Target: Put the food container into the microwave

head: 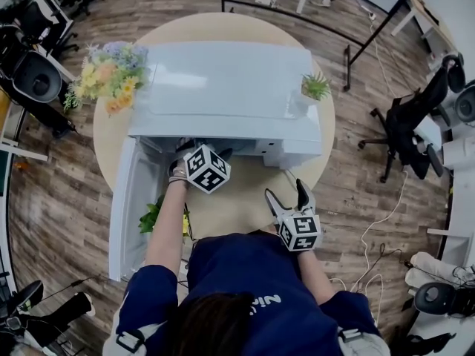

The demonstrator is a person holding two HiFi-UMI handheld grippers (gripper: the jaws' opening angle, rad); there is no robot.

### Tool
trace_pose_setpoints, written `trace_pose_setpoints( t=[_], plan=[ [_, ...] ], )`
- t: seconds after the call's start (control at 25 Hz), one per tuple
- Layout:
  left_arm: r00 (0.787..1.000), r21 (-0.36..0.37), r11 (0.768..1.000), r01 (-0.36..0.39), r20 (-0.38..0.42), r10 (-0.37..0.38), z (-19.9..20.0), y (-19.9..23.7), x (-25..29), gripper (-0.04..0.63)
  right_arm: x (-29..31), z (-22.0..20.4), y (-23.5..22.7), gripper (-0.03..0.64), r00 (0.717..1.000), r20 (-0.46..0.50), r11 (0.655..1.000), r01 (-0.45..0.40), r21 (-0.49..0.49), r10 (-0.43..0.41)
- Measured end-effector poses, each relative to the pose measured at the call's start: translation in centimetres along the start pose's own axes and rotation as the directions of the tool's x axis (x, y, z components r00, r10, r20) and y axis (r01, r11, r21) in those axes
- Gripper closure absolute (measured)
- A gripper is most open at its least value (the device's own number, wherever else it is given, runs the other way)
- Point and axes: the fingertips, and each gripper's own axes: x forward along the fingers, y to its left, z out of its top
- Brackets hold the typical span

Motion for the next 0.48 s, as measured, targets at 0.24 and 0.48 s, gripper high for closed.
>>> trace_pose_setpoints(
  t=[0.24,0.48],
  plan=[
    [0.999,-0.033,0.999,0.038,0.040,-0.036,0.9,-2.1,-0.9,0.163,-0.3,0.3,0.5,0.212,0.999,0.032,1.000,-0.014,-0.005,0.015],
    [0.994,-0.091,0.996,0.003,0.114,0.008,2.7,-3.8,-3.7,0.163,-0.8,0.9,0.7,0.212,0.998,0.060,0.999,-0.030,-0.021,0.032]
  ],
)
